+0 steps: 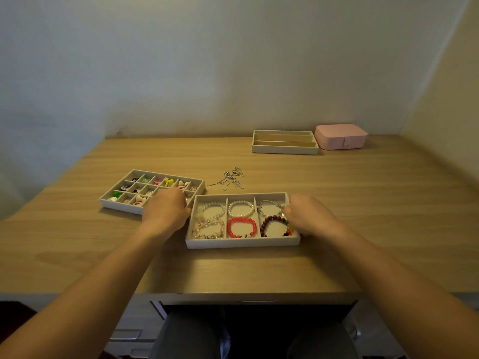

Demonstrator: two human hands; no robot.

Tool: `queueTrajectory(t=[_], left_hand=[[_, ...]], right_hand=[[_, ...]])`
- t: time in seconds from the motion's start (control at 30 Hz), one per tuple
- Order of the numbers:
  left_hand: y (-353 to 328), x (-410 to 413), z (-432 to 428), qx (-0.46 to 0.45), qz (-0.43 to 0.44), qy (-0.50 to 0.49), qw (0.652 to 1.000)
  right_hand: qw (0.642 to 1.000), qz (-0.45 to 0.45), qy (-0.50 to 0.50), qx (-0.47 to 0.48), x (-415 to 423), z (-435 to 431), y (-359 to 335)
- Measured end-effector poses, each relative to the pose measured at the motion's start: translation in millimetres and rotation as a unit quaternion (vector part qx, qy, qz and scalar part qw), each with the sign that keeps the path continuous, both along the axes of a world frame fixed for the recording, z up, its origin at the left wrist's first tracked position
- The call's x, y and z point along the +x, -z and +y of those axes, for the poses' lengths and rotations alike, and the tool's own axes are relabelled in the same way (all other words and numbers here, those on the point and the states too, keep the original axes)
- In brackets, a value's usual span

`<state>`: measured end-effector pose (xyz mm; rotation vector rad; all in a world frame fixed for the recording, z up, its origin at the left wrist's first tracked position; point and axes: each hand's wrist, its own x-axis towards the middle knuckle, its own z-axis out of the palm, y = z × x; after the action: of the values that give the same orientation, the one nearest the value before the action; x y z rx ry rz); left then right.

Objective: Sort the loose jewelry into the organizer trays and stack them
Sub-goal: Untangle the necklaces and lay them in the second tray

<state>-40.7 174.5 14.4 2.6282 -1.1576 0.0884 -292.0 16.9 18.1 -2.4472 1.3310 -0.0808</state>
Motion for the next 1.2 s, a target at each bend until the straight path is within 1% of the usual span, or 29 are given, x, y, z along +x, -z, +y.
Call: queueTrajectory(t=[0.13,0.3,0.47,0.6,0.77,0.83,1.03,1.2], left_hand=[[-18.3,8.0,2.6,-0.036,-0.030,0.005,0.999],[-49.2,7.7,6.6,-0.097,-0.046,0.012,0.994],[-51.3,-17.2,16.7,-0.129,-0.072,0.049,0.988],[-39.8,-32.5,24.4,-0.113,-0.087,0.066,0.988],[-22.2,-31.4,30.3,-0.097,-0.061,0.063,0.991],[-16.6,-26.9,33.7,-0.091,-0.055,0.065,0.992],[-8.6,-11.3,36.2,-0.082,-0.036,0.081,0.993],[-9.1,-0.4,33.0,-0.079,-0.006,0.072,0.994]], right_hand=[[0.999,-0.027,-0.003,0.038,4.7,9.4,-3.4],[0.981,-0.114,0.025,0.153,37.8,33.1,5.1],[0.950,-0.203,0.031,0.234,94.1,61.5,11.3],[0.916,-0.254,0.039,0.307,132.9,74.6,16.2],[0.885,-0.280,0.056,0.369,153.2,81.5,12.8],[0.877,-0.283,0.058,0.384,157.4,82.7,10.1],[0.875,-0.274,0.057,0.394,169.9,79.1,9.8],[0.872,-0.282,0.050,0.398,177.3,75.2,10.7]])
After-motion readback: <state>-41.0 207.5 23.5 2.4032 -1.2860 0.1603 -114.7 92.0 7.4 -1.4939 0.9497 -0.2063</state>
